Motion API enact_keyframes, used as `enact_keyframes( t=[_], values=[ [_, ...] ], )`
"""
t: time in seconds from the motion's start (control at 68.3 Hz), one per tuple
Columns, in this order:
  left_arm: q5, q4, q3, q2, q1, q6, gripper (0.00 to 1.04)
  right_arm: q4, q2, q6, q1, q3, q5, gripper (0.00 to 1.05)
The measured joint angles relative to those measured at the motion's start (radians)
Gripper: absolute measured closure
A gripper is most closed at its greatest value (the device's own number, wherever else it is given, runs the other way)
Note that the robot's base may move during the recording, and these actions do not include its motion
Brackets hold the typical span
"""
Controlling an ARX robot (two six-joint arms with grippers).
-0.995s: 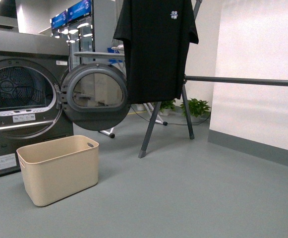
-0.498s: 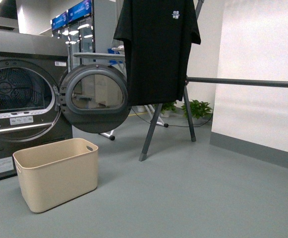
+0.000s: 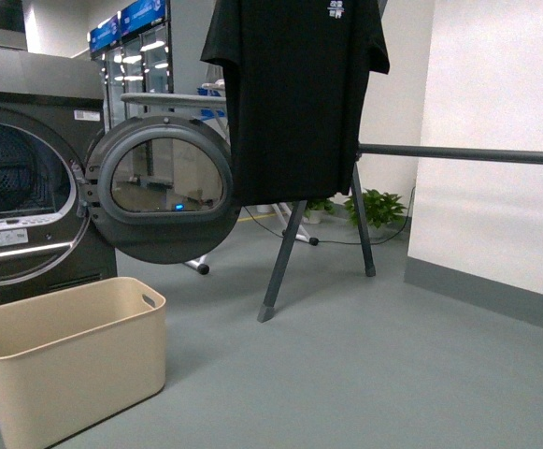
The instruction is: Move hamper under clothes hanger
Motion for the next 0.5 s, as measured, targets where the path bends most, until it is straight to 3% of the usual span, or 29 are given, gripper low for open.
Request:
enact_keyframes(
  t=[0.498],
  values=[
    [0.0,0.0,0.0,0.0,0.0,0.0,0.07,0.0,0.0,0.0,0.0,0.0,0.0,0.08]
  ],
)
